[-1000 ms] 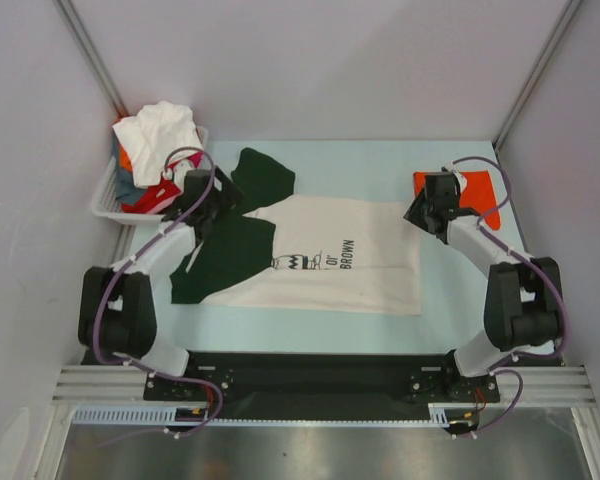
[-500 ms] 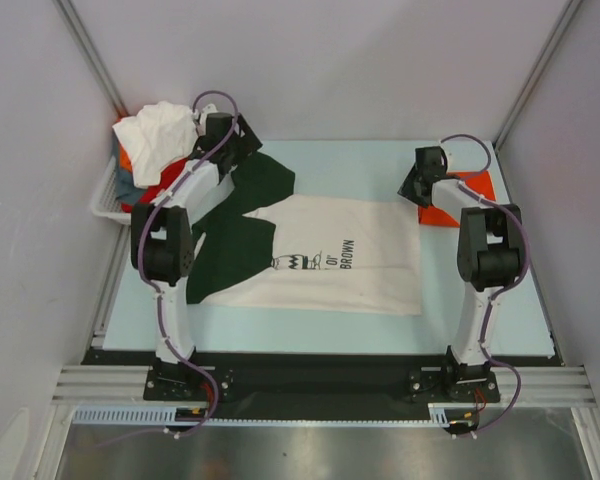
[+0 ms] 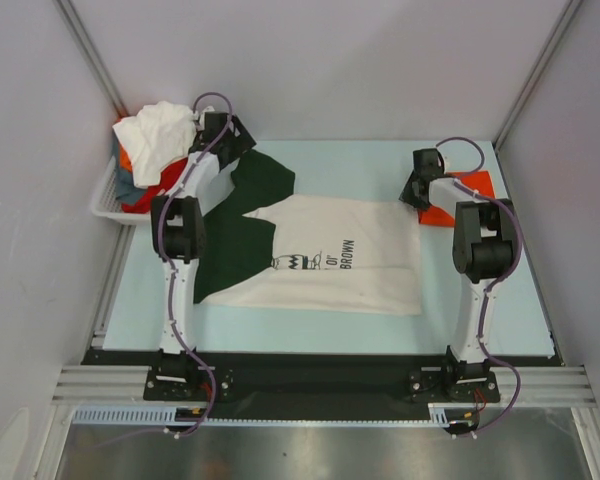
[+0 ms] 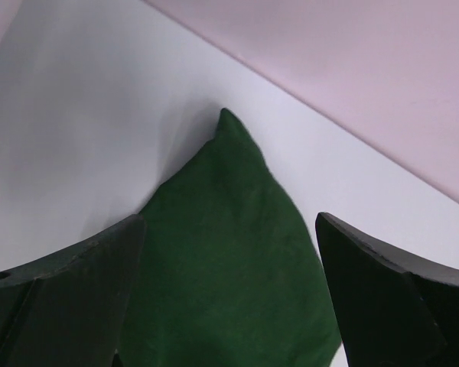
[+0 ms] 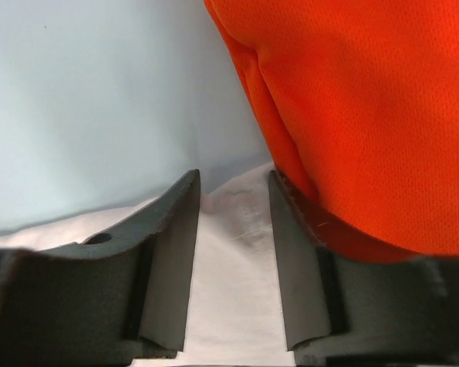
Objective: Fold and stack the t-shirts
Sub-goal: Fold the tshirt
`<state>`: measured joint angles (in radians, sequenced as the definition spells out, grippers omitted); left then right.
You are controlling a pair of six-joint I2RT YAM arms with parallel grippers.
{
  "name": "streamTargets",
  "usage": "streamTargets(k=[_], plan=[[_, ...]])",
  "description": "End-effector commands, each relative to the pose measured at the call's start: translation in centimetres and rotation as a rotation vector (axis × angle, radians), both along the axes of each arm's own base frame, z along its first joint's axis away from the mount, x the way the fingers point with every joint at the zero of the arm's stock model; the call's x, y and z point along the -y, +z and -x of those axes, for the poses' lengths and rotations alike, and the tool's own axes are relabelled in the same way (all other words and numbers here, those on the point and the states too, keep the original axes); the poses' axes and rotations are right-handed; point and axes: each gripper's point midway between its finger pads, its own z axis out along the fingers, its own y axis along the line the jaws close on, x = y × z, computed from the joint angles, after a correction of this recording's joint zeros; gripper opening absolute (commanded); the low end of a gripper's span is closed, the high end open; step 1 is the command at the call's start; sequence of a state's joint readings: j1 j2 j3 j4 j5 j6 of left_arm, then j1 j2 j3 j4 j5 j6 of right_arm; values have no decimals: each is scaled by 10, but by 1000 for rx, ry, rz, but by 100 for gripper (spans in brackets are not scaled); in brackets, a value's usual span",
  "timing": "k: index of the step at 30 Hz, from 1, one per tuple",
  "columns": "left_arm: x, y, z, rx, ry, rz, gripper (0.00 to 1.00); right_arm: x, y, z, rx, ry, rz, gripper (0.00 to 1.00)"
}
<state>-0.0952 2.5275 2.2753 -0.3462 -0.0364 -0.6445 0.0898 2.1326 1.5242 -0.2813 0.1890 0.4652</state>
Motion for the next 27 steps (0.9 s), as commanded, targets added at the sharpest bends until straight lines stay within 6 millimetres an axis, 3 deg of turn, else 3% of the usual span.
streamTargets(k=[1, 8, 9, 10, 16, 19, 21, 27], plan=[[-1, 20, -6, 36, -9, -8, 100, -5, -4, -5, -17, 45, -12, 41], [2, -13, -9, -10, -19, 13, 98, -11, 2, -3, -11, 90, -21, 37], [6, -10, -11, -2, -34, 41, 97, -13, 2, -2, -13, 105, -26, 37], [9, -24, -11, -22, -42, 63, 97, -15, 2, -2, -14, 115, -29, 36], [21, -50, -10, -71, -68, 190, 83, -23, 8, -1, -6, 157, -51, 35], [18, -48, -11, -62, -62, 171, 73, -26, 10, -1, 0, 166, -65, 34], [18, -40, -14, -28, -69, 167, 60, -29, 10, -1, 3, 175, -80, 33], [21, -23, -26, 50, -86, 182, 27, -37, 10, -2, 9, 201, -130, 8]])
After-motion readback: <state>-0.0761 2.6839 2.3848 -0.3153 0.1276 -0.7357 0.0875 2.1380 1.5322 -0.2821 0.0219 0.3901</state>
